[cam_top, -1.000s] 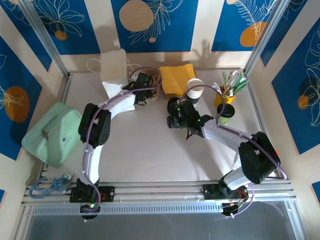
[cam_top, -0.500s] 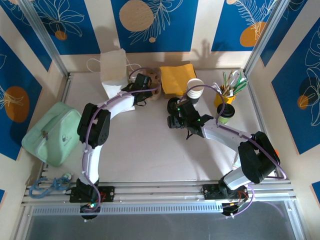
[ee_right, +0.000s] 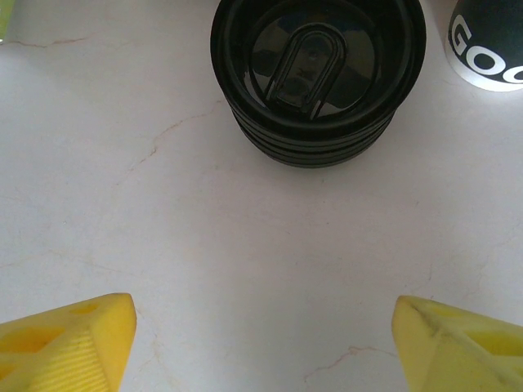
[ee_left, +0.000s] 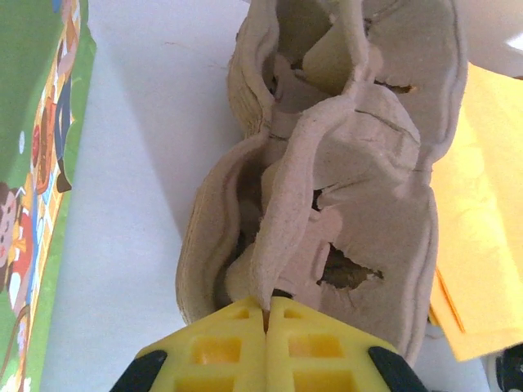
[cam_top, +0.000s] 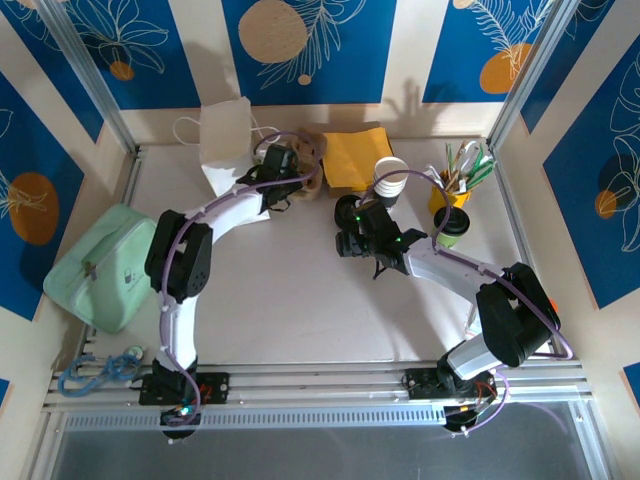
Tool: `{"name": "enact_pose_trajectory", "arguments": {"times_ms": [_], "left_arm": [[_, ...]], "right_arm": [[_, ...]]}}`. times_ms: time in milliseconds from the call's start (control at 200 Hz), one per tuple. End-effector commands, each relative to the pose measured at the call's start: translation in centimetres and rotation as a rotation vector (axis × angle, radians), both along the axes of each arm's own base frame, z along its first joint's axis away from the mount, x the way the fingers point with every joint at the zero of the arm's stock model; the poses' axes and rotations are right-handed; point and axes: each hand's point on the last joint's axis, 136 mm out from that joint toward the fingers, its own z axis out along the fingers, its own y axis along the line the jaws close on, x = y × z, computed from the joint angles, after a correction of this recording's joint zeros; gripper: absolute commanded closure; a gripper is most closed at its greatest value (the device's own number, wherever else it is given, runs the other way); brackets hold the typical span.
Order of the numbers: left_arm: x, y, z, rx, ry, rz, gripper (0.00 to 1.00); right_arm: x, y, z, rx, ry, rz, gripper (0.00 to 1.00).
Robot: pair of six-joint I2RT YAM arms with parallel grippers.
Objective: Pack the takeout coffee
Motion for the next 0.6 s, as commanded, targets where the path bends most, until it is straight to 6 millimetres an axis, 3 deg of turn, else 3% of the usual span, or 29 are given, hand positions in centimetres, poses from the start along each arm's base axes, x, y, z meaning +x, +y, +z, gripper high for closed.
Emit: {"name": "enact_pose_trajectory", "arguments": {"times_ms": [0,205,365,500,595], "left_arm": [[-0.1,-0.4,3.8,-0.05,-0.075,-0.043,0.99],[-1.4,-0.7,6.6,-0.039,-0.097,-0.093,1.0],[-3.5,-0.6,8.7,-0.011,-0.09,-0.114,1.0],[-6.3,0.4,10.7,0.014,-0.068,-0.109,1.0],[-8.8,1.3,11.9,0.034,-0.05,-0.118,1.0]], "right_arm": [[0.7,0.0,1.2,0.012,-0.027,-0.02,0.18],[0.5,0.1,1.7,0.034,-0.036,-0.017,0.18],[0.1,0.2,2.4,0.063,-0.051,-0.005,0.18],[-0.4,0.5,3.9,0.108,-0.069,0.028,0.18],[-1.3,0.9,6.0,0.16,-0.083,0.069,0.18]]}}
